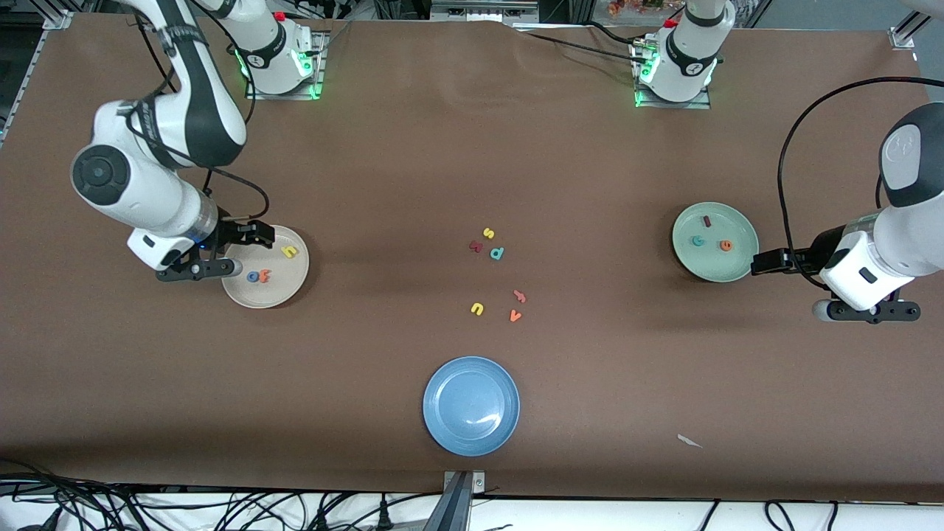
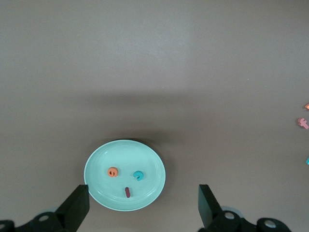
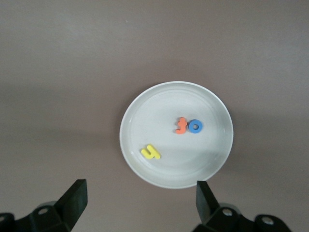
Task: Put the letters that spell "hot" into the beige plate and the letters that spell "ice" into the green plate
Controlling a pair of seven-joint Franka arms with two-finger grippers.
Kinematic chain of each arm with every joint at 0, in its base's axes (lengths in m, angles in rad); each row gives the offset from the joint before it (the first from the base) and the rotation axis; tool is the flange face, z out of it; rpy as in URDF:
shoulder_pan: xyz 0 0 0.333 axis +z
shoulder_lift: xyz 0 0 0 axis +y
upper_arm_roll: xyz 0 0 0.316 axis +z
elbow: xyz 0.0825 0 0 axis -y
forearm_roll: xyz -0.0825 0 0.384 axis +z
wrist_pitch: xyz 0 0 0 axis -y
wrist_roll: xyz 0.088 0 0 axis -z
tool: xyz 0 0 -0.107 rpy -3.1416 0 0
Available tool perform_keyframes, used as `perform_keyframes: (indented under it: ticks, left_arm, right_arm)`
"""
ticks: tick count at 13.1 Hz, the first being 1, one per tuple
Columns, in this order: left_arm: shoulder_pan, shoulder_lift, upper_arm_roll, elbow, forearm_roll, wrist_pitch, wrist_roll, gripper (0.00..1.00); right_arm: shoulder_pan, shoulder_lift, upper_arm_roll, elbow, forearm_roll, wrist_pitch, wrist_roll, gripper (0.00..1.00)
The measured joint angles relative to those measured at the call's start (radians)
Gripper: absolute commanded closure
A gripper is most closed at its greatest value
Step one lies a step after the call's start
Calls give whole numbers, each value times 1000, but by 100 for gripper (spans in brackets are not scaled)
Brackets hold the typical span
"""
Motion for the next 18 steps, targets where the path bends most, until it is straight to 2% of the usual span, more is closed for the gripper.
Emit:
perform_keyframes:
  ticks: [7,10,12,18]
  left_arm:
    - [0,1,2,6,0,9,0,0]
    - [0,3,4,13,0,10,0,0]
    - [0,3,4,14,0,10,0,0]
    - [4,4,8,16,0,10,1,0]
  right_arm:
    - [0,-150,2,192,-1,-349,2,0]
    - [-1,-173,-1,283,-1,-469,2,0]
    - [-2,-171,-10,313,-1,-498,2,0]
    - [-3,-144,-18,314,-1,-500,1,0]
